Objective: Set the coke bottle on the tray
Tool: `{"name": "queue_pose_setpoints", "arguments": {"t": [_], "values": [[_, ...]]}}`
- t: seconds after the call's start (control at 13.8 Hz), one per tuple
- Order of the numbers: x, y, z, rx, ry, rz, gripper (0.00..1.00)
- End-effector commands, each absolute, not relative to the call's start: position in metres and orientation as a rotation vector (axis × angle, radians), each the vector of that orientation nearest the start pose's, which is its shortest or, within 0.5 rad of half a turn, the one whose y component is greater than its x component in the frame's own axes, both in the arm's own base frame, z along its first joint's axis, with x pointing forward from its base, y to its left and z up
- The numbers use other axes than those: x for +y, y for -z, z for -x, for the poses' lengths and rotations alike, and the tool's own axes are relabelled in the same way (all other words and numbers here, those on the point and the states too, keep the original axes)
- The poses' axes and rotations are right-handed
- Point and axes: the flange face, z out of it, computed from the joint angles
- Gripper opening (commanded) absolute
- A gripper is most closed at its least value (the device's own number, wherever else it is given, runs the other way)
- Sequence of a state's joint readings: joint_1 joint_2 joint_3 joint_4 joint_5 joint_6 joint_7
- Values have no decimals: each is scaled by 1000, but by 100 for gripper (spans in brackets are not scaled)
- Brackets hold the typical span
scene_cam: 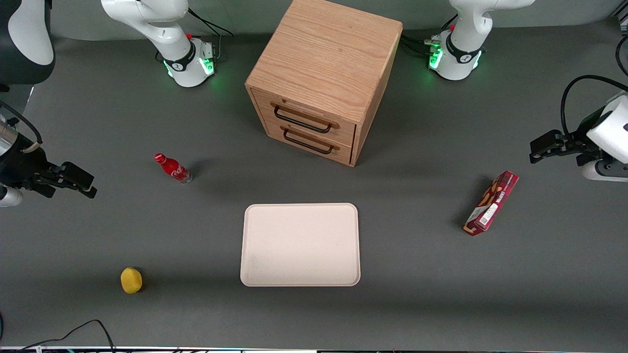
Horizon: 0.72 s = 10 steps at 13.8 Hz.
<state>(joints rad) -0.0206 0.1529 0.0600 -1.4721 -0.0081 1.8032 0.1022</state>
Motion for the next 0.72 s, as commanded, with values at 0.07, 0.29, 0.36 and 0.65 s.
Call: {"name": "queue_pose_setpoints", "arguments": {"t": [0.07,0.29,0.36,0.65], "values": [[21,-608,-627,64,268,3115,100],[19,-603,-628,67,256,3115,100],[19,-600,-630,65,246,3114,100],[22,-594,-629,55,227,3117,100]]}}
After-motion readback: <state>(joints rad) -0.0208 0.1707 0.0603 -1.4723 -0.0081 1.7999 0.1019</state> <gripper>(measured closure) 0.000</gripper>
